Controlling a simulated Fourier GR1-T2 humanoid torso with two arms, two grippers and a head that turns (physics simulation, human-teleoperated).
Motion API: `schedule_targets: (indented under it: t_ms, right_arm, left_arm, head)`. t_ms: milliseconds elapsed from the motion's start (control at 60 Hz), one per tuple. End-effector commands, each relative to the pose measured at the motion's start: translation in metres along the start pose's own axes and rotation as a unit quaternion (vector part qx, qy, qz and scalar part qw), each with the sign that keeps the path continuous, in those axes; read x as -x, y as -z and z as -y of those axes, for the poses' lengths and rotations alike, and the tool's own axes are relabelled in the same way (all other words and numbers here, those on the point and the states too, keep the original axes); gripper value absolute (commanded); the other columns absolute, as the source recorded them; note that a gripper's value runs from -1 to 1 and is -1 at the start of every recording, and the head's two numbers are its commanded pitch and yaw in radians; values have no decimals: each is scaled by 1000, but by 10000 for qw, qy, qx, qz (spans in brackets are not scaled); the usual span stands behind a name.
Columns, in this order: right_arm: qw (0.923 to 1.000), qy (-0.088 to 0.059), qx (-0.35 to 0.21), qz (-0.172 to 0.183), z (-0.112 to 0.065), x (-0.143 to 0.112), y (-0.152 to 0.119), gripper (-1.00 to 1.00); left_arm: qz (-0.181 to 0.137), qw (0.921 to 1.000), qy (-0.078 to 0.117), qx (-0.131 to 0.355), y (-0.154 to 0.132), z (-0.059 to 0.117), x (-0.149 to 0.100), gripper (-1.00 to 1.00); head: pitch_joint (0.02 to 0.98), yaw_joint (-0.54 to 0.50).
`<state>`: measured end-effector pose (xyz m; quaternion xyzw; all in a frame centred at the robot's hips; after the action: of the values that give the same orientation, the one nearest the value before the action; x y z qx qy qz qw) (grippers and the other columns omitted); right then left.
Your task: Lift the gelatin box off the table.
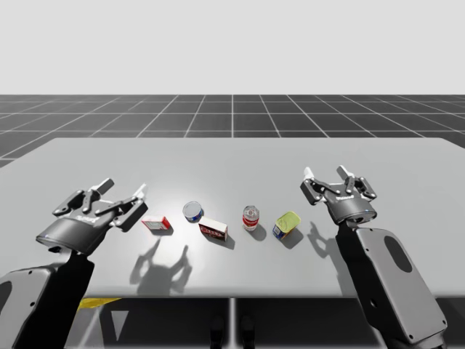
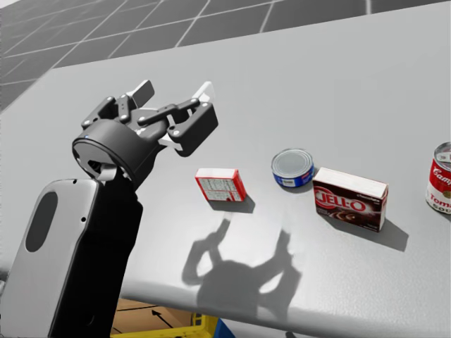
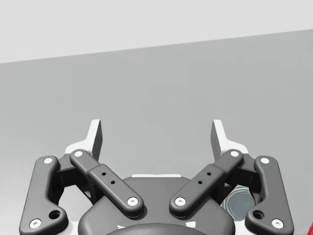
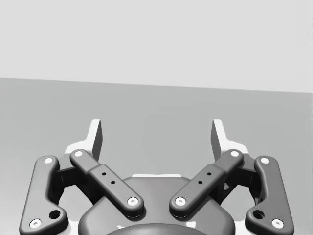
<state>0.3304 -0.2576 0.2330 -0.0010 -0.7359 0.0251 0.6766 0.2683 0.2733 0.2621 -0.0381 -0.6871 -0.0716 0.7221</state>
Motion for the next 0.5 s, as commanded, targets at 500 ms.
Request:
schedule_targets:
  t_ms: [500]
  right_arm:
    - [10000, 51, 49, -6, 3, 2, 3, -1000]
  left_arm:
    - [-806, 9966, -84, -174, -73, 2, 88, -1000]
  head:
    - [830, 415]
